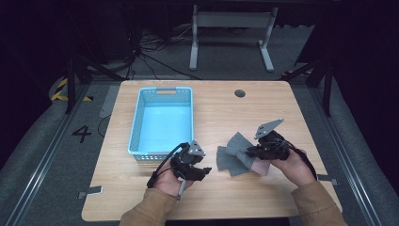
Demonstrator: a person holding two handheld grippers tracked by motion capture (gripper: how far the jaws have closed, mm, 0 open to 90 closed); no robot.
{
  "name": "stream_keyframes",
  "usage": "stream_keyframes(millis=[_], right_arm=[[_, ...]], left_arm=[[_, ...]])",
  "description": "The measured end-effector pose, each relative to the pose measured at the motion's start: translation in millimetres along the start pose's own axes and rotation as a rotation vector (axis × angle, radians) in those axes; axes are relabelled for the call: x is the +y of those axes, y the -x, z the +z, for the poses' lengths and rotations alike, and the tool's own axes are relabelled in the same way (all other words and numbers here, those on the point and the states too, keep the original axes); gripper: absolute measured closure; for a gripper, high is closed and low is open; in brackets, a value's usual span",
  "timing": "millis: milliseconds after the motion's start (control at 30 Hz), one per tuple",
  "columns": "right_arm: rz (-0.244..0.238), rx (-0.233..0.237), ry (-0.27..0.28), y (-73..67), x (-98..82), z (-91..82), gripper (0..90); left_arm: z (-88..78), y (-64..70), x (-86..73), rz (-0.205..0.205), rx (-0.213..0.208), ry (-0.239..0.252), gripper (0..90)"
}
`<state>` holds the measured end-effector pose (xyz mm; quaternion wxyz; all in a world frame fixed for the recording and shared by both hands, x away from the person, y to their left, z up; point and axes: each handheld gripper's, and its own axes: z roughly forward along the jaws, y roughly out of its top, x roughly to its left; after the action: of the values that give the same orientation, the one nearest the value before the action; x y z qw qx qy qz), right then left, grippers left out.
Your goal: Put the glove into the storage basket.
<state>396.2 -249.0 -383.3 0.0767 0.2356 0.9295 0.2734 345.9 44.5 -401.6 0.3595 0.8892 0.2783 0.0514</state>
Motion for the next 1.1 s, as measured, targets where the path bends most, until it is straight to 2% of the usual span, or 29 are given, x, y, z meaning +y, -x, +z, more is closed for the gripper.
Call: stream_keyframes(millis=[67,167,400,500,600,700,800,967,1067,1100], right_arm=[[-0.029,0.004,-0.017,-3.9,2.1,6.5,82.9],[-0.044,0.011,-0.035,-8.4,3.9,11.7,82.9],[-0.071,0.016,-0.087,-15.6,4.9,24.3,82.7],[-0.081,0.017,-0.107,-17.8,4.5,31.5,80.1],[-0.097,0.010,-0.107,-19.5,3.3,34.6,65.8],[-0.078,-0.004,-0.073,-18.2,0.1,23.8,61.3],[-0.038,-0.023,-0.032,-14.5,-7.3,6.8,61.2],[0.049,-0.066,-0.028,-6.1,-28.9,-12.6,61.7],[0.071,-0.080,-0.028,-1.8,-40.2,-19.8,62.1],[0.082,-0.084,-0.029,-0.6,-43.0,-21.3,62.2]], left_arm=[[0.9,-0.1,-0.3,-0.011,0.001,-0.001,53.3],[4.9,2.3,-0.7,-0.026,0.007,0.015,55.2],[13.3,4.0,-0.5,-0.039,-0.008,0.007,62.7],[18.2,6.9,-1.1,-0.016,-0.002,-0.012,66.9],[22.6,11.4,-1.7,0.028,0.021,-0.025,68.1],[26.0,12.5,-1.4,0.024,0.027,-0.024,66.5],[32.6,14.4,-0.4,0.028,0.035,-0.035,64.7],[42.4,17.6,3.7,0.040,0.057,-0.049,64.9],[46.2,14.3,5.6,0.011,0.018,-0.056,65.2],[46.8,13.3,5.7,0.012,0.017,-0.056,65.2]])
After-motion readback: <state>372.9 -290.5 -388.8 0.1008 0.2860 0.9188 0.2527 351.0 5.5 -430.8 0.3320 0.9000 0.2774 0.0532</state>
